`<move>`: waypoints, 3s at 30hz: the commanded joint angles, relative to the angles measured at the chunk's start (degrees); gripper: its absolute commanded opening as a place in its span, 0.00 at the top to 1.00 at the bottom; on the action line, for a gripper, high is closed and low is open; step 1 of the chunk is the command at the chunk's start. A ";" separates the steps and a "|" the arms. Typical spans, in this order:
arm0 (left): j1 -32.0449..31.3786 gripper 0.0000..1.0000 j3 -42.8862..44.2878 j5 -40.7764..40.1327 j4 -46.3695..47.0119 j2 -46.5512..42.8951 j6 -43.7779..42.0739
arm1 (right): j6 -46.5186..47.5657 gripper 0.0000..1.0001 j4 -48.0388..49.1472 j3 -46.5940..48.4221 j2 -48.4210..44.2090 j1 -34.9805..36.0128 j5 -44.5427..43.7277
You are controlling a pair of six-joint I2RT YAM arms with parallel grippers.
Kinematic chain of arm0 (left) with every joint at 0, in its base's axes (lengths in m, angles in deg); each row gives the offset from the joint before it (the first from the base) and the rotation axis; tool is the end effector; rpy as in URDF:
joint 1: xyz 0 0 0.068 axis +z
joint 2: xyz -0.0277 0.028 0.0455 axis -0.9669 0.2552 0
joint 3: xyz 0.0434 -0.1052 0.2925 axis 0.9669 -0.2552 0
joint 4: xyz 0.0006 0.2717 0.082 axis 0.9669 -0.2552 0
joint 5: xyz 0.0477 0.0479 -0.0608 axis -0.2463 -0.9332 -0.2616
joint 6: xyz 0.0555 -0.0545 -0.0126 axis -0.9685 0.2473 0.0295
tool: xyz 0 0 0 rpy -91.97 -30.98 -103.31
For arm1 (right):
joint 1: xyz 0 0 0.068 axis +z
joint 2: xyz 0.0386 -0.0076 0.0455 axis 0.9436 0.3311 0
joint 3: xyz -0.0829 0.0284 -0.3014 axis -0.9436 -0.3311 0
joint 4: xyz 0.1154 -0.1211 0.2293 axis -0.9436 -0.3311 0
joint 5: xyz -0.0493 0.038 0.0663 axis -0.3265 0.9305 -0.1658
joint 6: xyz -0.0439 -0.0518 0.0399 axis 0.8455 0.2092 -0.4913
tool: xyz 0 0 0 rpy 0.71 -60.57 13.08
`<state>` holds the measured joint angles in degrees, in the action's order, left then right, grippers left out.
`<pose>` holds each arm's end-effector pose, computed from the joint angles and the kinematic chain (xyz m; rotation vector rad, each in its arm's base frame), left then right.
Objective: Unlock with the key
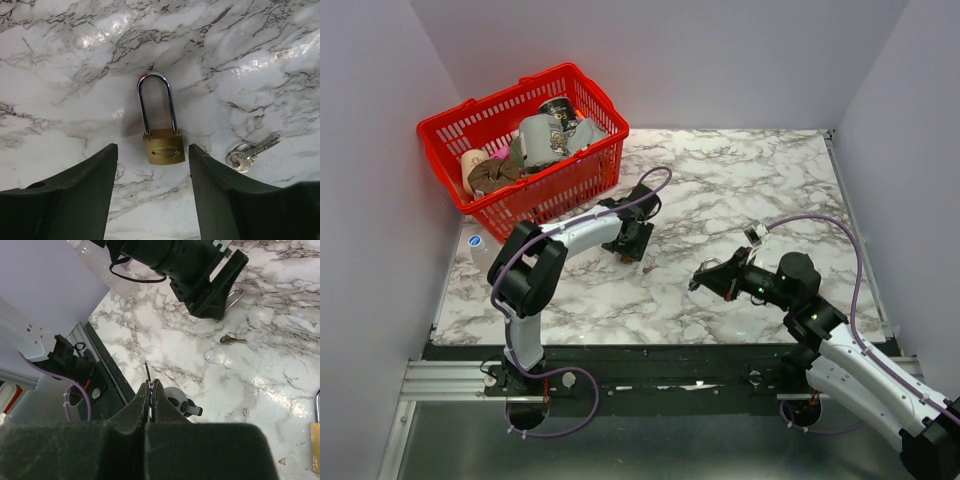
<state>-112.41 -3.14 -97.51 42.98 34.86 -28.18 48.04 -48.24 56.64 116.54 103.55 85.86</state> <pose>0.3403 -0.2446 0.1760 0.4207 2.7241 -0.0289 0.1376 0.1238 0.2596 -0.3955 1.8184 1.1809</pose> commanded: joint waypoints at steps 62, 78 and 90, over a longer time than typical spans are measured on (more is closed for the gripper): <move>5.28 1.00 -25.79 17.26 27.46 -18.36 27.55 | -11.77 0.99 5.85 22.53 62.94 8.86 9.51; 4.76 1.00 -26.31 15.50 27.99 -23.54 26.93 | -10.99 0.99 5.68 24.64 66.89 7.72 12.06; 3.97 1.00 -25.96 15.67 28.07 -23.72 26.41 | -8.61 0.99 3.66 27.80 69.27 6.67 13.11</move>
<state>-107.97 -28.94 -80.76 70.13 12.81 -1.04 37.63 -40.79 82.96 184.69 110.24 97.12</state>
